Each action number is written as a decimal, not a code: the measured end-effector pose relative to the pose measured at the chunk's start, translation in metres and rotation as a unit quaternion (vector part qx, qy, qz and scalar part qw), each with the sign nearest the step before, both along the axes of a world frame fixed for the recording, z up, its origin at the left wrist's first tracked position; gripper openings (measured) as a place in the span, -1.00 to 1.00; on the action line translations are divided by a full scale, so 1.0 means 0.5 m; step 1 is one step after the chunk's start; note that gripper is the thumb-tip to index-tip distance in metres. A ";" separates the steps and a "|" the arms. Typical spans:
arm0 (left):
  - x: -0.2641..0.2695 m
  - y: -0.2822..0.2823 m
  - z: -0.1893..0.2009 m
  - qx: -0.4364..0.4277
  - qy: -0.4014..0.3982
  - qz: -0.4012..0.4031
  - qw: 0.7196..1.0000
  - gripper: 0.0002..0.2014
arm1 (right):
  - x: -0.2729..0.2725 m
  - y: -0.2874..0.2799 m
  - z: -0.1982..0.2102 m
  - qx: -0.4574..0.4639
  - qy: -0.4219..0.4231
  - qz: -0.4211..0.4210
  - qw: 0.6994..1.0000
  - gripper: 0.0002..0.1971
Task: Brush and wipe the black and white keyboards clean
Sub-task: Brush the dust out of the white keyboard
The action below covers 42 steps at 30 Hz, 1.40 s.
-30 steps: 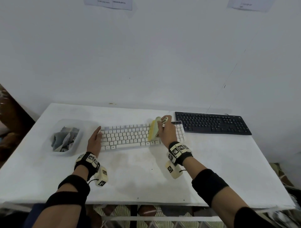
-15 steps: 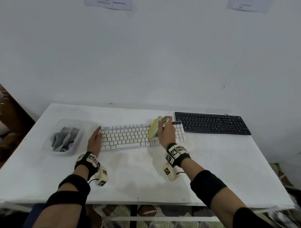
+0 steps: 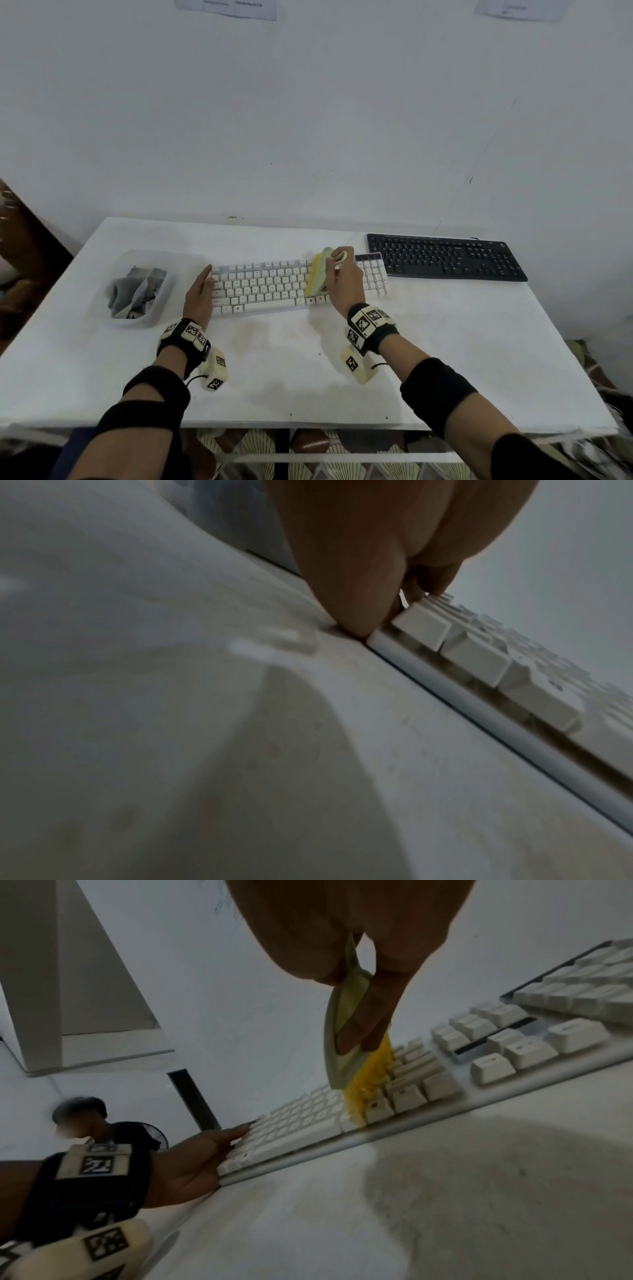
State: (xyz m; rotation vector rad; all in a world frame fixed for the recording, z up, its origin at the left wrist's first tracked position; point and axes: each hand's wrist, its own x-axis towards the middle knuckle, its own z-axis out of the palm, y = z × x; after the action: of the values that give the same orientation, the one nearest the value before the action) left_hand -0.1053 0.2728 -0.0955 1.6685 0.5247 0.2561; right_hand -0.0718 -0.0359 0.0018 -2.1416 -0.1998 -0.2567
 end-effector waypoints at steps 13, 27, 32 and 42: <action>0.001 0.002 -0.004 -0.011 -0.002 -0.004 1.000 -0.60 | 0.008 -0.006 0.021 0.025 0.006 0.004 1.000 -0.89; 0.004 0.004 -0.010 -0.017 -0.011 -0.008 1.000 -0.60 | 0.008 0.005 -0.002 0.039 0.042 0.026 0.998 -0.87; 0.008 0.008 -0.017 -0.020 -0.011 -0.005 1.000 -0.60 | -0.029 0.017 -0.027 0.017 0.086 0.079 0.993 -0.93; 0.009 0.009 -0.019 -0.020 -0.004 -0.005 1.000 -0.60 | 0.000 0.007 0.006 0.023 0.081 0.025 0.996 -0.89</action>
State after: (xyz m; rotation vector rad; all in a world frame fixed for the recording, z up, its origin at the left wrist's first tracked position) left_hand -0.1006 0.2774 -0.1052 1.6300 0.5133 0.2428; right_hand -0.0720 -0.0323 0.0047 -2.0964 -0.1524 -0.0569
